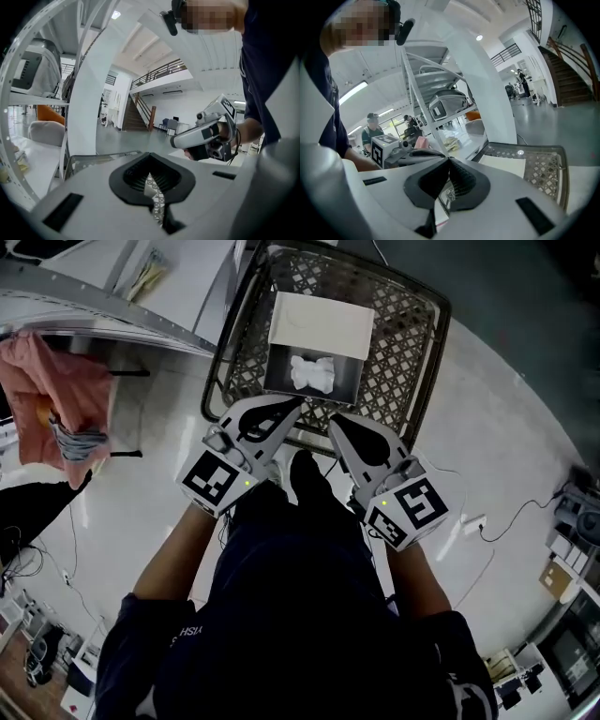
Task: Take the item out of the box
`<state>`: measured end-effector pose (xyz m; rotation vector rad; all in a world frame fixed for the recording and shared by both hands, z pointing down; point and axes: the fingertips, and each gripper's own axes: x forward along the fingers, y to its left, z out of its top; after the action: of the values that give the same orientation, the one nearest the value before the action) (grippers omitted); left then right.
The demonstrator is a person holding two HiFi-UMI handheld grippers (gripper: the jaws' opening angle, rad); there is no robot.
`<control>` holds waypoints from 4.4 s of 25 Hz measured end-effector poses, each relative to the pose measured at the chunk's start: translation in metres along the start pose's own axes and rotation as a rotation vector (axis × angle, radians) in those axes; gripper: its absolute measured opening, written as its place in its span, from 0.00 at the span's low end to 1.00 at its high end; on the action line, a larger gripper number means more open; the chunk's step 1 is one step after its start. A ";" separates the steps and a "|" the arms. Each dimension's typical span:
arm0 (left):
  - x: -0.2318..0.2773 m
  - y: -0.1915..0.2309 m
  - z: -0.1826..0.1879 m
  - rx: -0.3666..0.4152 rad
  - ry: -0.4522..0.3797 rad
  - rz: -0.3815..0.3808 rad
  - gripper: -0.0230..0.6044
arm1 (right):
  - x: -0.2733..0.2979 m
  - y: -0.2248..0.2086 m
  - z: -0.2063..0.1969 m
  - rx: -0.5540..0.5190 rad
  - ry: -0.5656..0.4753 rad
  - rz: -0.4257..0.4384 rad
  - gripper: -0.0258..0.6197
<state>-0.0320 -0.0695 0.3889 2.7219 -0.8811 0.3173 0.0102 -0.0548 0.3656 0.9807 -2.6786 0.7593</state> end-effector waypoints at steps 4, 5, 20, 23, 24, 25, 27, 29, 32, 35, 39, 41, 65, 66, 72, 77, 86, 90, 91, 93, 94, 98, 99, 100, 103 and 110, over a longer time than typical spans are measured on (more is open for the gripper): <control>0.023 0.012 -0.016 0.008 0.049 0.012 0.05 | 0.006 -0.026 -0.007 0.033 0.025 0.008 0.07; 0.029 0.015 -0.022 0.013 0.068 0.010 0.05 | 0.008 -0.031 -0.009 0.042 0.031 0.008 0.07; 0.092 0.050 -0.119 0.131 0.303 -0.145 0.10 | 0.035 -0.081 -0.047 0.141 0.102 -0.050 0.07; 0.106 0.054 -0.140 0.157 0.356 -0.185 0.16 | 0.039 -0.088 -0.054 0.155 0.114 -0.066 0.07; 0.111 0.055 -0.145 0.170 0.373 -0.195 0.17 | 0.039 -0.090 -0.056 0.160 0.118 -0.071 0.07; 0.115 0.056 -0.151 0.184 0.392 -0.203 0.18 | 0.040 -0.092 -0.057 0.165 0.121 -0.075 0.07; 0.122 0.059 -0.161 0.207 0.428 -0.218 0.20 | 0.040 -0.096 -0.058 0.178 0.128 -0.084 0.07; 0.130 0.062 -0.171 0.229 0.461 -0.235 0.23 | 0.042 -0.101 -0.061 0.193 0.135 -0.091 0.07; 0.142 0.065 -0.189 0.270 0.517 -0.265 0.25 | 0.044 -0.111 -0.069 0.211 0.151 -0.098 0.07; 0.149 0.064 -0.205 0.281 0.579 -0.290 0.27 | 0.045 -0.120 -0.077 0.228 0.170 -0.108 0.07; 0.154 0.066 -0.225 0.305 0.658 -0.303 0.28 | 0.049 -0.128 -0.082 0.245 0.183 -0.110 0.07; 0.155 0.066 -0.233 0.314 0.694 -0.313 0.28 | 0.051 -0.130 -0.084 0.248 0.188 -0.107 0.07; 0.153 0.068 -0.257 0.347 0.823 -0.256 0.06 | 0.049 -0.130 -0.076 0.250 0.151 -0.145 0.07; 0.150 0.068 -0.255 0.332 0.819 -0.252 0.06 | 0.048 -0.129 -0.074 0.248 0.146 -0.145 0.07; 0.135 0.069 -0.199 0.245 0.686 -0.201 0.06 | 0.042 -0.116 -0.057 0.247 0.112 -0.146 0.07; 0.125 0.069 -0.124 0.218 0.535 -0.152 0.06 | 0.038 -0.108 -0.030 0.224 0.063 -0.152 0.07; 0.094 0.072 0.001 0.180 0.296 -0.074 0.06 | 0.022 -0.091 0.028 0.149 -0.029 -0.159 0.07; 0.078 0.072 0.046 0.212 0.219 -0.047 0.06 | 0.014 -0.086 0.054 0.125 -0.078 -0.166 0.07; 0.074 0.071 0.056 0.217 0.203 -0.041 0.06 | 0.012 -0.085 0.059 0.119 -0.086 -0.167 0.07; 0.066 0.068 0.072 0.222 0.172 -0.029 0.06 | 0.009 -0.082 0.069 0.111 -0.101 -0.170 0.07; 0.063 0.067 0.079 0.224 0.157 -0.024 0.06 | 0.007 -0.081 0.074 0.107 -0.110 -0.170 0.07; 0.049 0.061 0.104 0.246 0.096 -0.005 0.06 | 0.002 -0.074 0.096 0.083 -0.143 -0.172 0.07; 0.046 0.060 0.109 0.254 0.084 -0.001 0.06 | 0.002 -0.073 0.102 0.076 -0.151 -0.173 0.07; 0.043 0.059 0.113 0.260 0.073 0.002 0.06 | 0.001 -0.072 0.107 0.069 -0.159 -0.174 0.07; 0.038 0.058 0.121 0.263 0.056 0.008 0.06 | 0.001 -0.070 0.119 0.053 -0.178 -0.173 0.07; 0.031 0.056 0.134 0.276 0.008 -0.003 0.06 | -0.004 -0.067 0.141 0.025 -0.221 -0.172 0.07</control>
<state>-0.0242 -0.1721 0.2813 2.9693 -0.8901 0.4818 0.0562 -0.1701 0.2711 1.3543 -2.7226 0.6860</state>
